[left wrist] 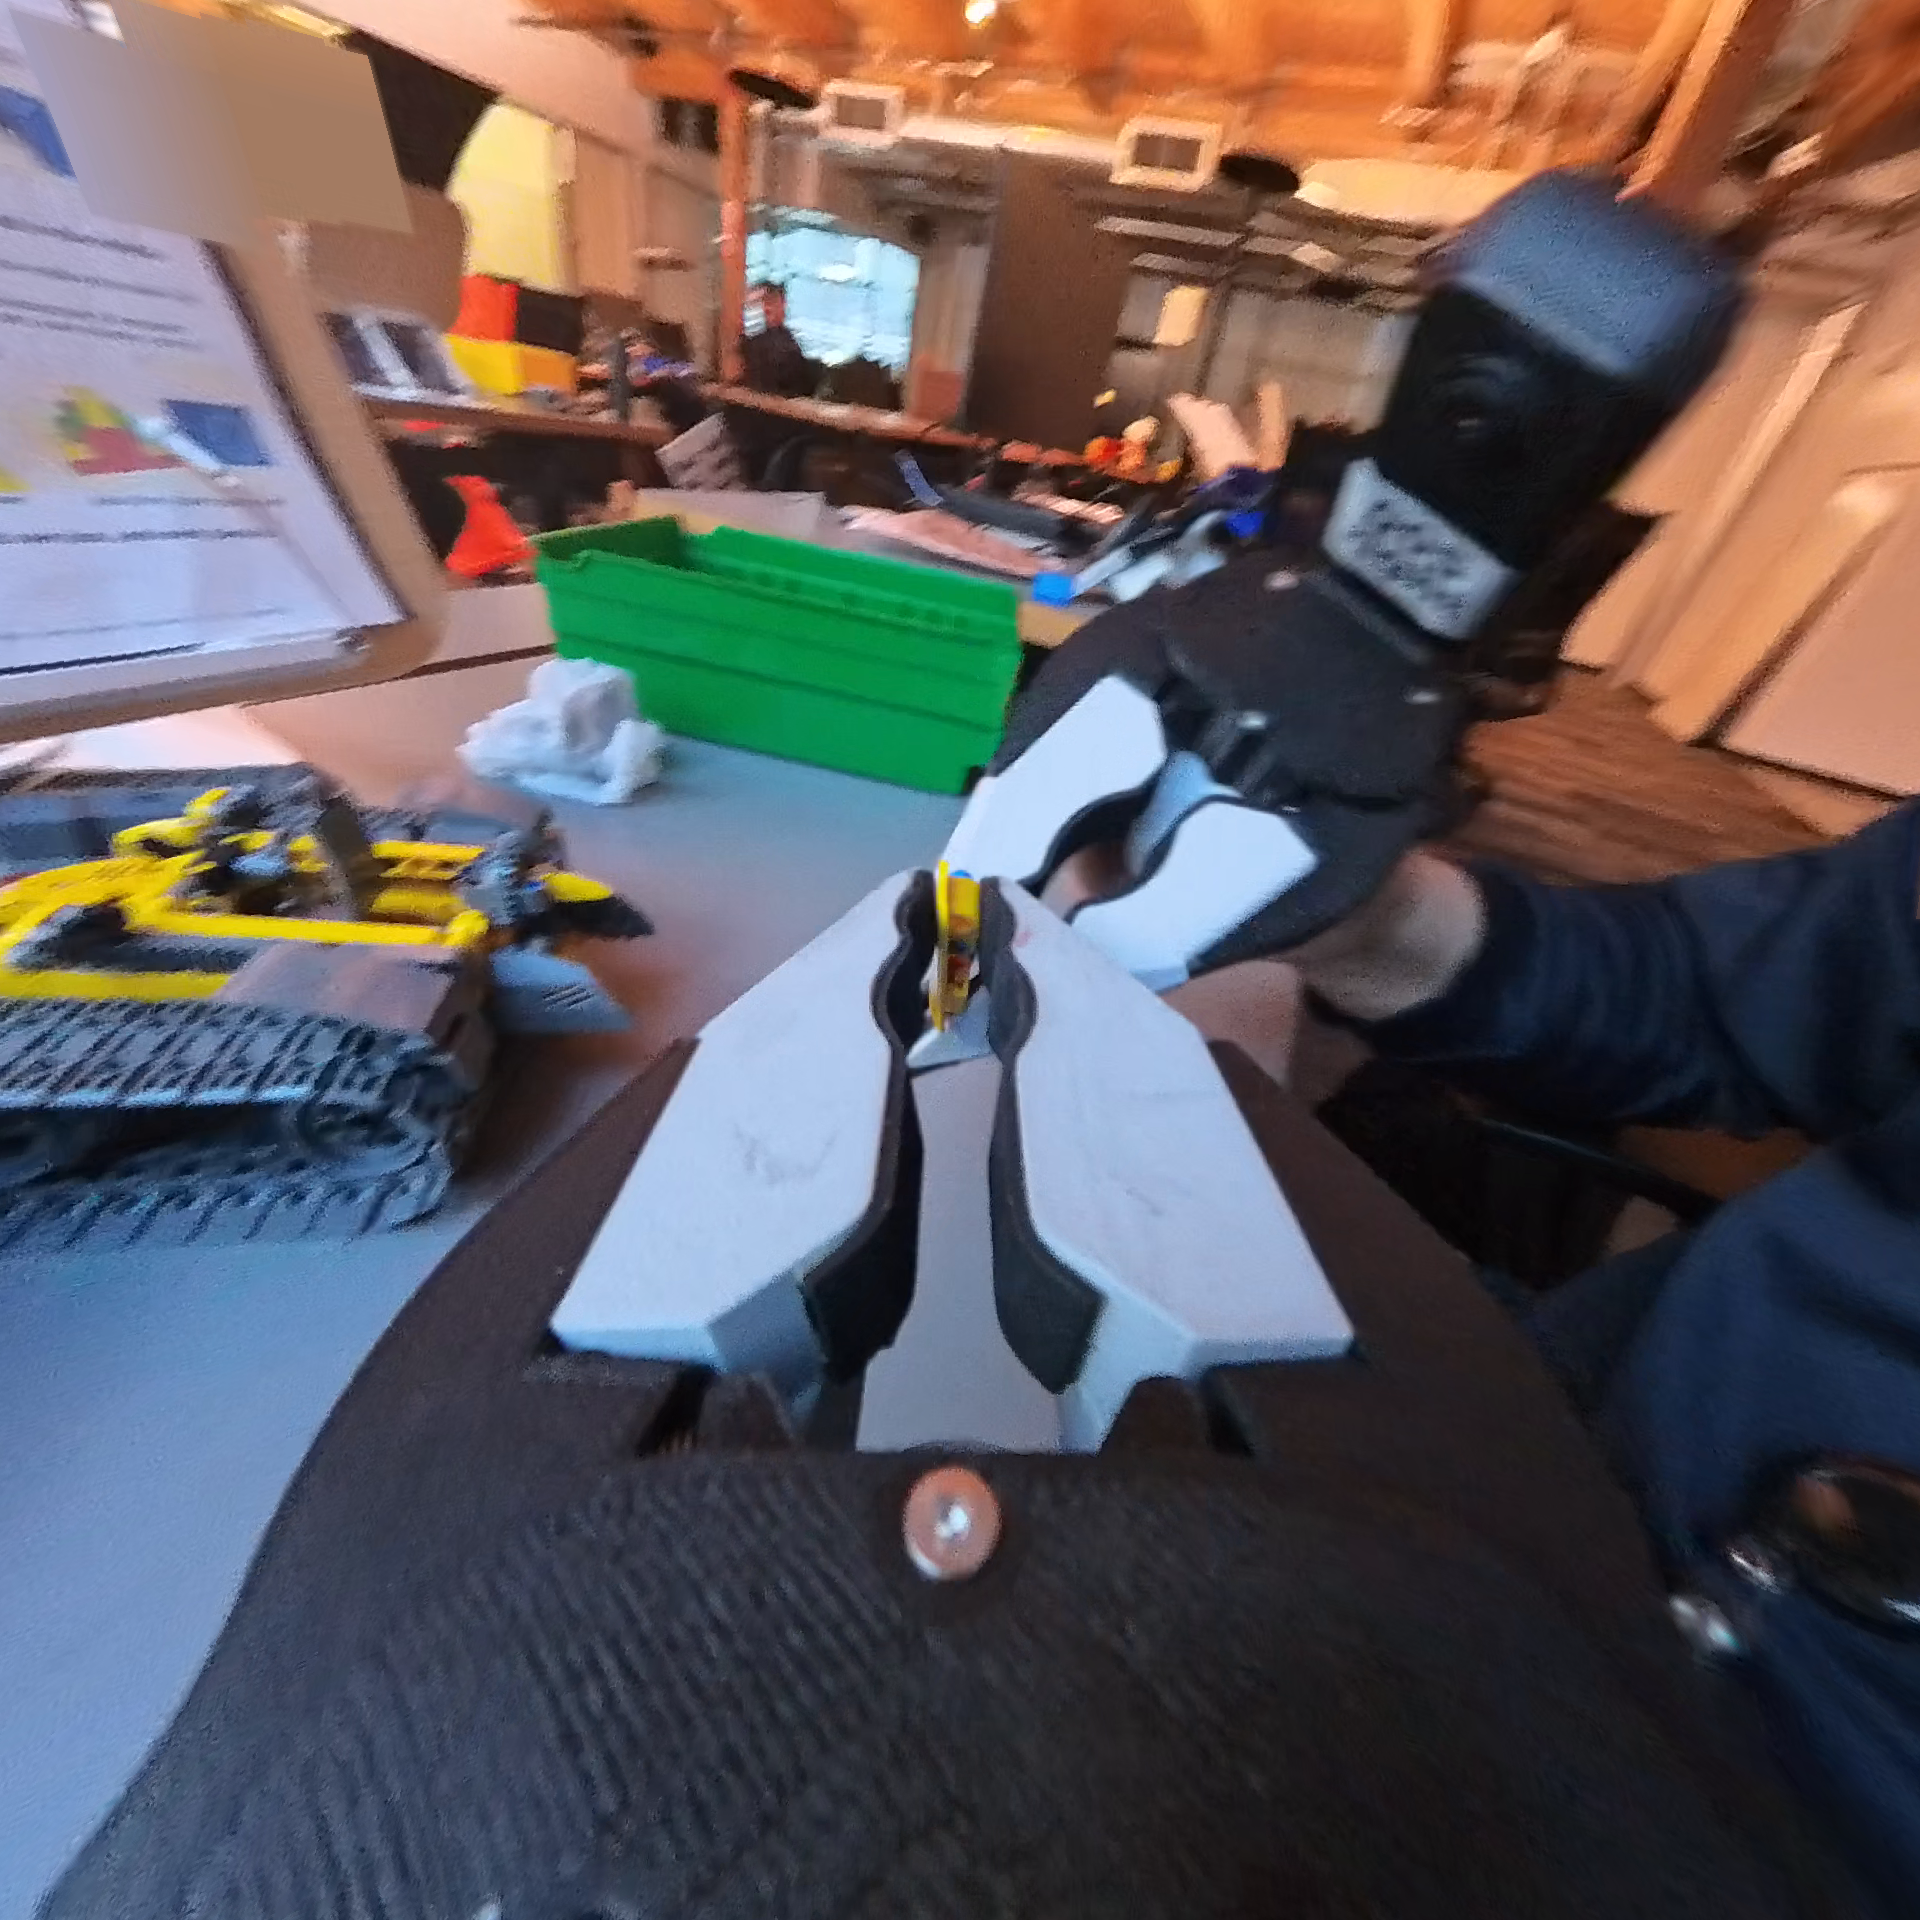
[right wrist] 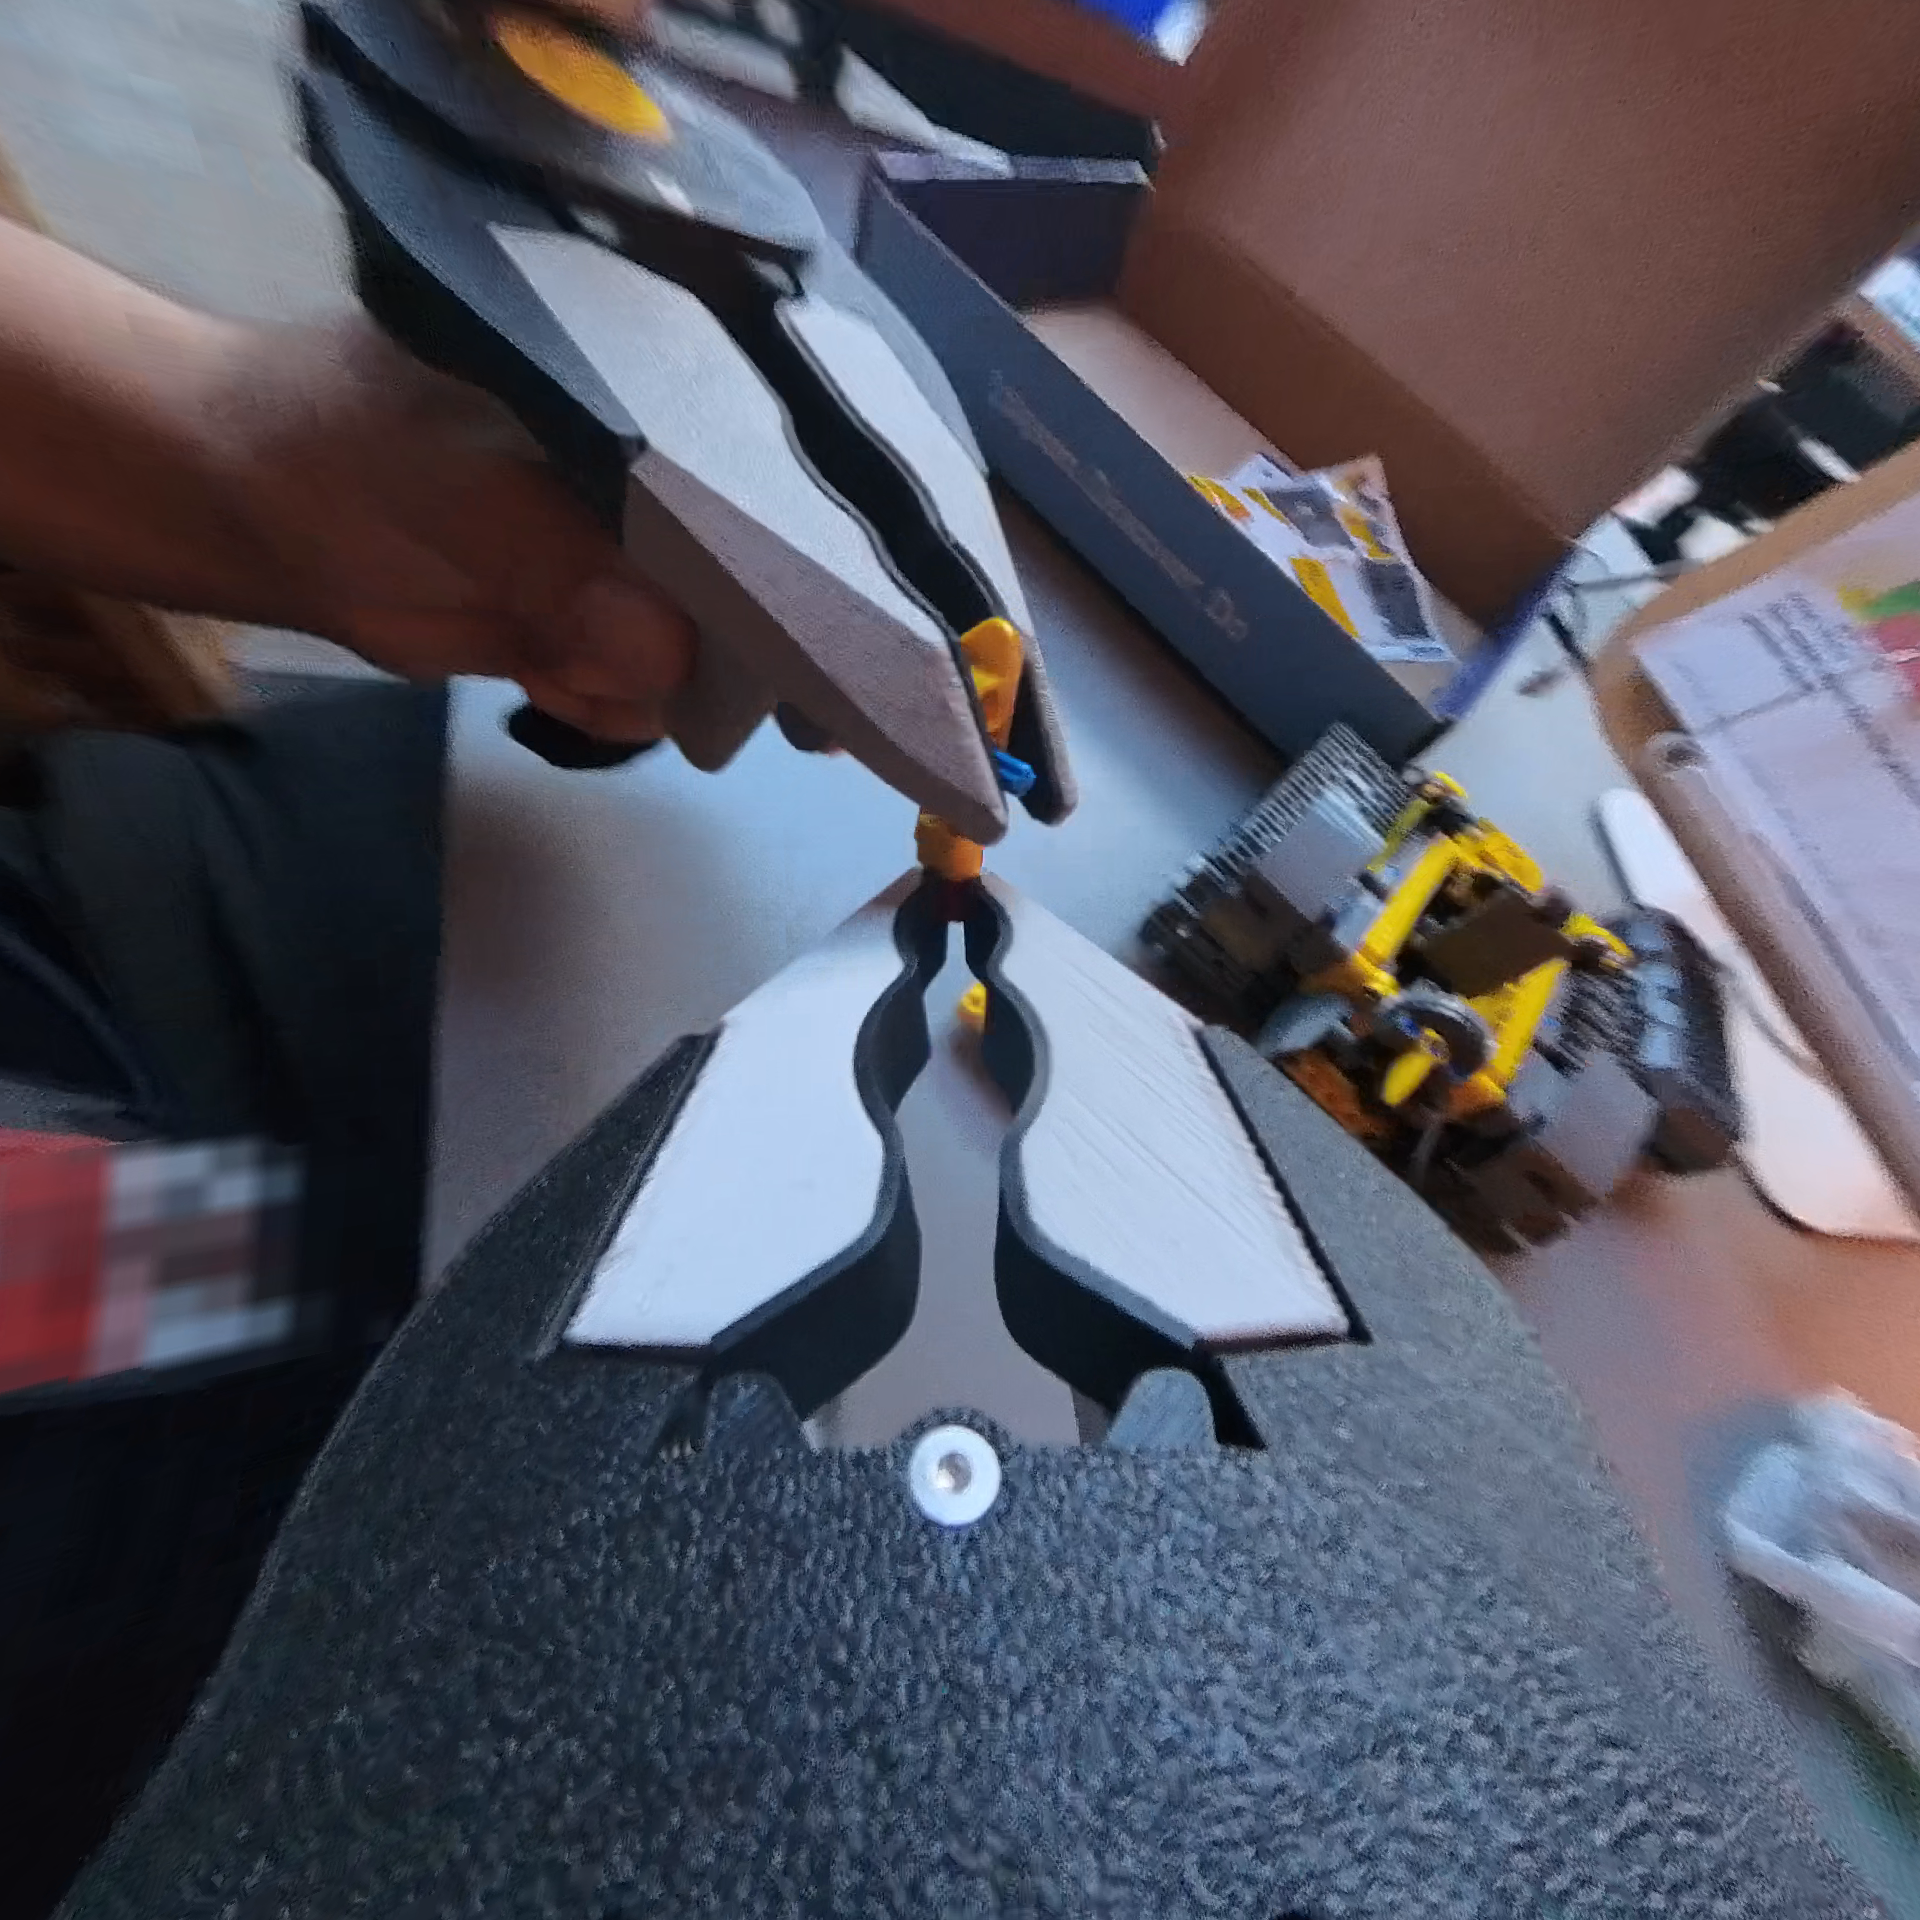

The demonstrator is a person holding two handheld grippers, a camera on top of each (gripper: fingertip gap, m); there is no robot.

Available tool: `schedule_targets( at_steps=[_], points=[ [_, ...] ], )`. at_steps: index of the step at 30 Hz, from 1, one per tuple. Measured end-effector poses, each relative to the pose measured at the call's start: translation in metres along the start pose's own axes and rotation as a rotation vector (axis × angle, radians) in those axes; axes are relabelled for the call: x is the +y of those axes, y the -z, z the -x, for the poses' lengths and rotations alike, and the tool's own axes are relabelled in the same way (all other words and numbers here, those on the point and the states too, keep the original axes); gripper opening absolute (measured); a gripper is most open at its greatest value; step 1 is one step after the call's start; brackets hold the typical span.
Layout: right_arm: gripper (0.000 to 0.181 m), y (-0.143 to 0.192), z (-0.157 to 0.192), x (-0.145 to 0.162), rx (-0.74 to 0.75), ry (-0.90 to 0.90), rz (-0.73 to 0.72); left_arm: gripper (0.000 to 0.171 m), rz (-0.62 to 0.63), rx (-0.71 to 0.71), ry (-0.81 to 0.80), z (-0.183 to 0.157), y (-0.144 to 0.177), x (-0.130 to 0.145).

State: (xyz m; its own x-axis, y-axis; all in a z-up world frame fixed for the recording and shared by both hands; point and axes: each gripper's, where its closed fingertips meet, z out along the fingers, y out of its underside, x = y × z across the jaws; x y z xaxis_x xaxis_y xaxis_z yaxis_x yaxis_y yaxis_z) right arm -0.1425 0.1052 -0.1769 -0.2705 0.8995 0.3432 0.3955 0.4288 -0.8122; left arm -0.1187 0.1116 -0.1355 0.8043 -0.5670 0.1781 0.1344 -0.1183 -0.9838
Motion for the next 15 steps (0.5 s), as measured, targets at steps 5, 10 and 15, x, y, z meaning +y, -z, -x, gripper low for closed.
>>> schedule_targets(
  at_steps=[5,10,15],
  points=[
    [0.0,-0.003,-0.008,-0.006,0.088,0.009,0.03,0.005,-0.015,-0.222,-0.205,0.005,0.003,-0.008],
    [0.0,0.001,-0.004,-0.016,0.008,-0.123,-0.058,0.006,-0.044,-0.249,-0.292,0.0,0.006,-0.017],
    [0.0,0.004,-0.01,-0.021,0.124,-0.019,-0.022,0.006,-0.021,-0.308,-0.412,-0.003,0.007,-0.023]
  ],
)
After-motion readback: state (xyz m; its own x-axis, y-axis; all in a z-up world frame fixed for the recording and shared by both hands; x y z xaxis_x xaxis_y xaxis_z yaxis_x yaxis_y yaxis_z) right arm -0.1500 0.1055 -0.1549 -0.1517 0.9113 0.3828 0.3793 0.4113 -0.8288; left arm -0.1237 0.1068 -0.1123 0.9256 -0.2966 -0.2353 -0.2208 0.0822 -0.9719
